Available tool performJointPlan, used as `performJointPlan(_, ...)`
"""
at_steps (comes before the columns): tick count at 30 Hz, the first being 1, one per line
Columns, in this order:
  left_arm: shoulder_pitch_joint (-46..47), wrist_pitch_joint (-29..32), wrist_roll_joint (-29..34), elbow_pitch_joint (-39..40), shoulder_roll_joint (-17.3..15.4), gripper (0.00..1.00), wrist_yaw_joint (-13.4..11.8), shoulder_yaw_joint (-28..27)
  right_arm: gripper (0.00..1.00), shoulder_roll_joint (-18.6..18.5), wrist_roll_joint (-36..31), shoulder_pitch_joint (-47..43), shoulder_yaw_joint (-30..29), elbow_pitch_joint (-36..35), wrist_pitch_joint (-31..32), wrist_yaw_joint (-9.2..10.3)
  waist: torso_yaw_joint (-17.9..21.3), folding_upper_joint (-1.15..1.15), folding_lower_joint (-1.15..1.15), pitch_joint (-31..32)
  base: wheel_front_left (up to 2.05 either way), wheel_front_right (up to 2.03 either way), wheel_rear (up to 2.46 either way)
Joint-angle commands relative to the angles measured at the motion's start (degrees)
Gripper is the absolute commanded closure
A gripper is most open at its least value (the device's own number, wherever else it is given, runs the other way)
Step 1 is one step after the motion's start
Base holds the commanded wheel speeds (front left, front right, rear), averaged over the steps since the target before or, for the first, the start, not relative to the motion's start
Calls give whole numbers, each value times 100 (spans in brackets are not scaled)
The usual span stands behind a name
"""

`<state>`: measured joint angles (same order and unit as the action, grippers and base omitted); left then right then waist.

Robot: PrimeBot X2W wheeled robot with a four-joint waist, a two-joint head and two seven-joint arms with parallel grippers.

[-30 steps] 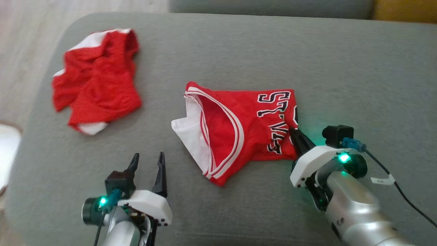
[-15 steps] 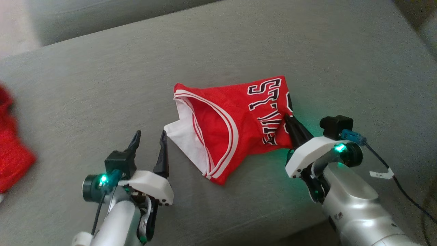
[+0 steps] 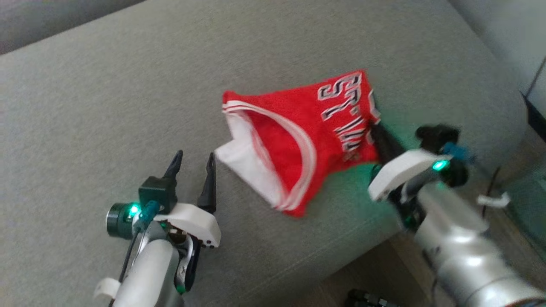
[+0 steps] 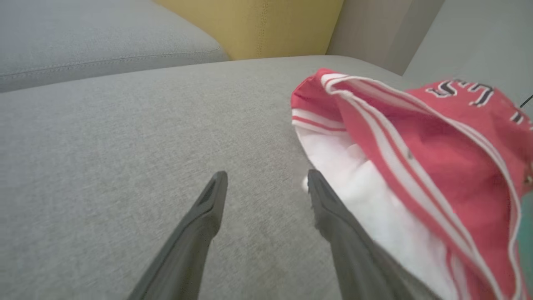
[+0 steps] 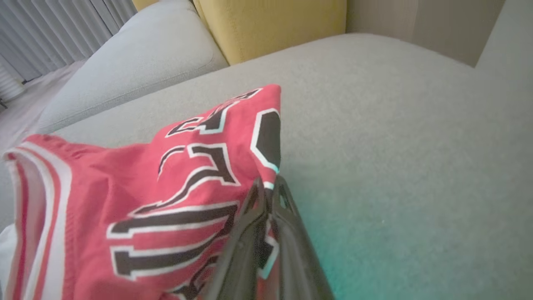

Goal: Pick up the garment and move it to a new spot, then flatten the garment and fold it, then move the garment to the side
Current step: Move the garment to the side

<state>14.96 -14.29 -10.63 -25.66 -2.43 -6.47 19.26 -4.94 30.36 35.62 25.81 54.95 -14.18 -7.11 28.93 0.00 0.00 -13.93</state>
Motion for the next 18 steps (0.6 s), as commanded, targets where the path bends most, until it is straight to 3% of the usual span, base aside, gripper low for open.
performJointPlan(1, 217, -71, 57, 146, -44, 0, 20, -154, 100, -96, -68, 391, -32, -138, -82, -37, -161, 0, 0, -104, 0, 0, 0)
performJointPlan(12, 325, -71, 107, 204, -44, 0, 13, -136, 100, -1412, -1067, 1517, -1812, 951, -82, -37, -1141, 0, 0, -379, 0, 0, 0)
performJointPlan(18, 231, -71, 115, 267, -44, 0, -9, -203, 100, -1679, -1765, 1622, -2795, 1000, -82, -37, -1283, 0, 0, -354, 0, 0, 0)
